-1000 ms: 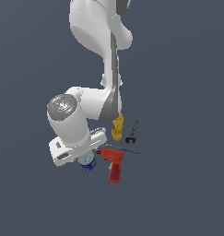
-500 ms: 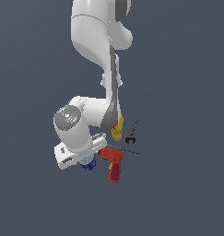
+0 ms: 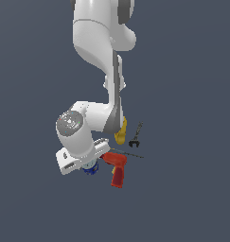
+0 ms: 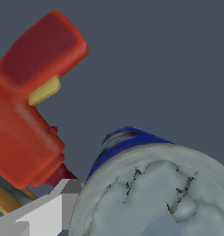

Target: Pick up a designated object from a clutter of objects.

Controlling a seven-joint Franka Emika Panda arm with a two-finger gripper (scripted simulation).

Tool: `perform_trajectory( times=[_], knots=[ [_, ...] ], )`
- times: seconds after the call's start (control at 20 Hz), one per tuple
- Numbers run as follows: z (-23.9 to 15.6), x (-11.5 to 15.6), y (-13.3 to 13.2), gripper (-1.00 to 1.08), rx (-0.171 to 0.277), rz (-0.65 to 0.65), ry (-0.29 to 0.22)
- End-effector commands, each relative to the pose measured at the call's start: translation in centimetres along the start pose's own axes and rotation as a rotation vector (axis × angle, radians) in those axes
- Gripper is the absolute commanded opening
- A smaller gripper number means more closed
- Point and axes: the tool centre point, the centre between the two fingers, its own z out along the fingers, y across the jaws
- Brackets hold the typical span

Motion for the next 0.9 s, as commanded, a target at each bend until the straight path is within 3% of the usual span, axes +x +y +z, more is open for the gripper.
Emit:
perform_trajectory(
  times=[0.0, 0.45, 0.85],
  knots=[
    [0.0, 0.1, 0.0, -1.0, 0.0, -0.001, 0.001],
    [-0.3, 0.0, -0.2, -1.0, 0.0, 0.0, 0.0],
    [-3.0, -0.5, -1.7, -1.0, 0.0, 0.0, 0.0]
  ],
)
